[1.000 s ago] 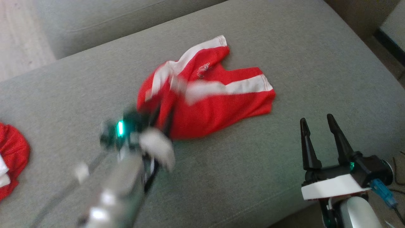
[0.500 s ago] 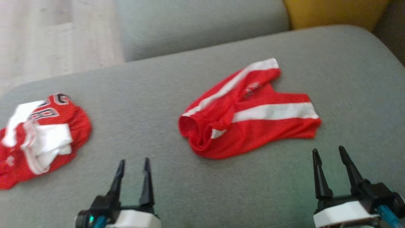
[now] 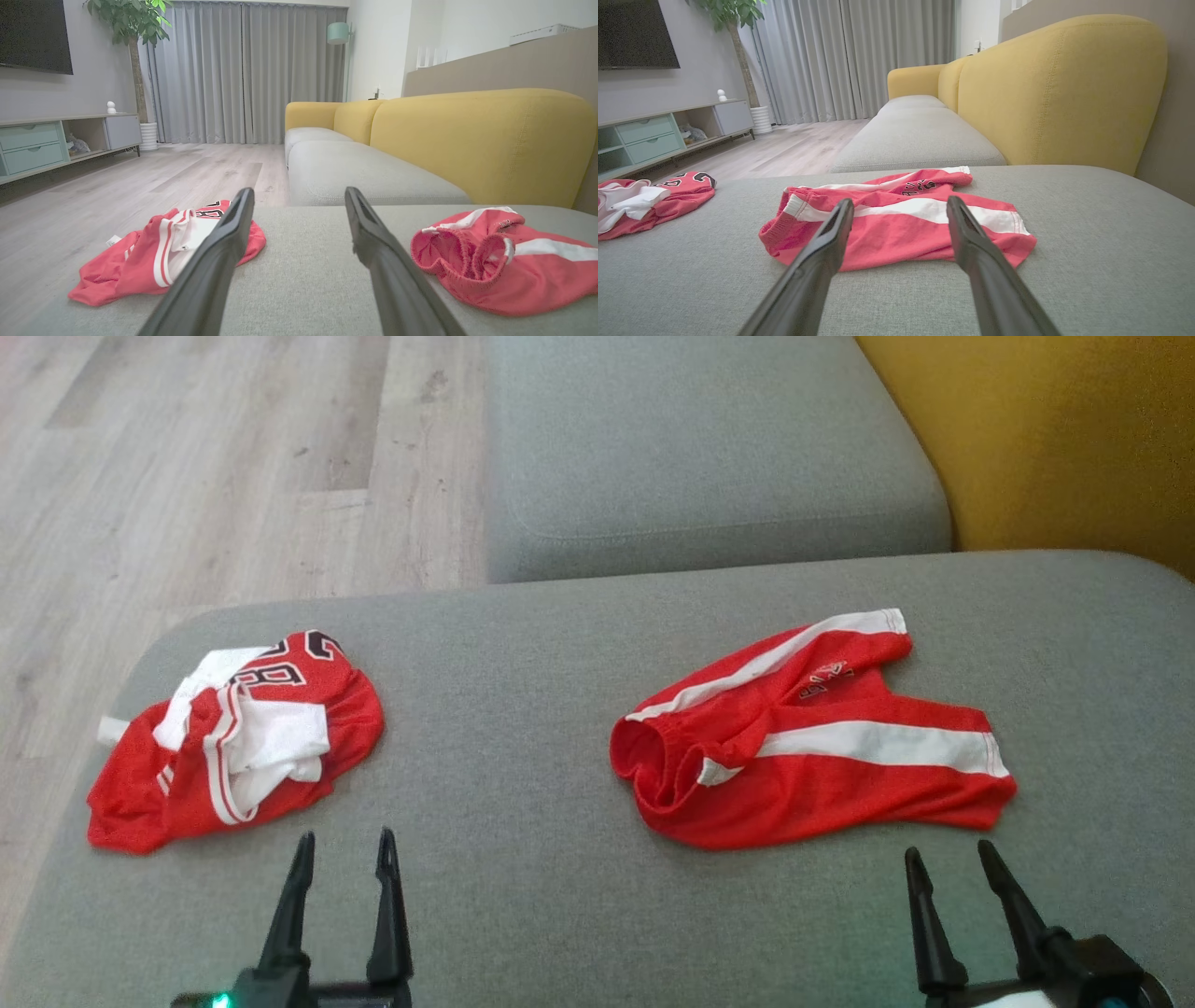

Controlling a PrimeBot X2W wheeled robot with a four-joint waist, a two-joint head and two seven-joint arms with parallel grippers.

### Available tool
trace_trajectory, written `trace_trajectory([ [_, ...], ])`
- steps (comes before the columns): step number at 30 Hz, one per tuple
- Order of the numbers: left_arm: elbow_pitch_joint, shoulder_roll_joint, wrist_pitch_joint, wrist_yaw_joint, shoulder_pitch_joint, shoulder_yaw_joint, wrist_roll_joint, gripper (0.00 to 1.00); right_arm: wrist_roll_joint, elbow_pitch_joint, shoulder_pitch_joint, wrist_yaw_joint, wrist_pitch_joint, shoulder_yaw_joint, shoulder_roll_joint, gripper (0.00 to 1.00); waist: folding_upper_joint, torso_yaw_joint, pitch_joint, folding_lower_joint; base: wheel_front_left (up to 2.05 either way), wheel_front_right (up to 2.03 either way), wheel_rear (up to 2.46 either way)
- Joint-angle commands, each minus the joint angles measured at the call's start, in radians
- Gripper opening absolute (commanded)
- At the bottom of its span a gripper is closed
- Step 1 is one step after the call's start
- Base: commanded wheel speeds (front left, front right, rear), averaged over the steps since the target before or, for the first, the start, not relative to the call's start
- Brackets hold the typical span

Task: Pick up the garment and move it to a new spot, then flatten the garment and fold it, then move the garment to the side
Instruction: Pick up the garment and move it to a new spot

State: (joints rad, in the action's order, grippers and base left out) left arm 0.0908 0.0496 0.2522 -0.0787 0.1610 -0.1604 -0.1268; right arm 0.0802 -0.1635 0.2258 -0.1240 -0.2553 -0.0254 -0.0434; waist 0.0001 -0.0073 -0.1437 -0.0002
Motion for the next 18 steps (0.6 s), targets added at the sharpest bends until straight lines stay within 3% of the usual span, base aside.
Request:
trace_trajectory([
  [1, -0.026, 0.001, 0.009, 0.003, -0.034, 0.037, 0.008, 1.00, -0.005, 0.026, -0.034, -0.007, -0.006, -0.027, -0.007, 1.00, -0.0001, 0.006, -0.007, 0.0002, 0.00, 0.00, 0.00],
  [18, 0.051, 0.001, 0.009, 0.038, -0.020, 0.042, 0.048, 1.00, -0.004, 0.020, -0.038, -0.007, -0.006, -0.048, -0.013, 1.00, -0.0001, 0.019, -0.009, 0.0002, 0.00, 0.00, 0.00],
])
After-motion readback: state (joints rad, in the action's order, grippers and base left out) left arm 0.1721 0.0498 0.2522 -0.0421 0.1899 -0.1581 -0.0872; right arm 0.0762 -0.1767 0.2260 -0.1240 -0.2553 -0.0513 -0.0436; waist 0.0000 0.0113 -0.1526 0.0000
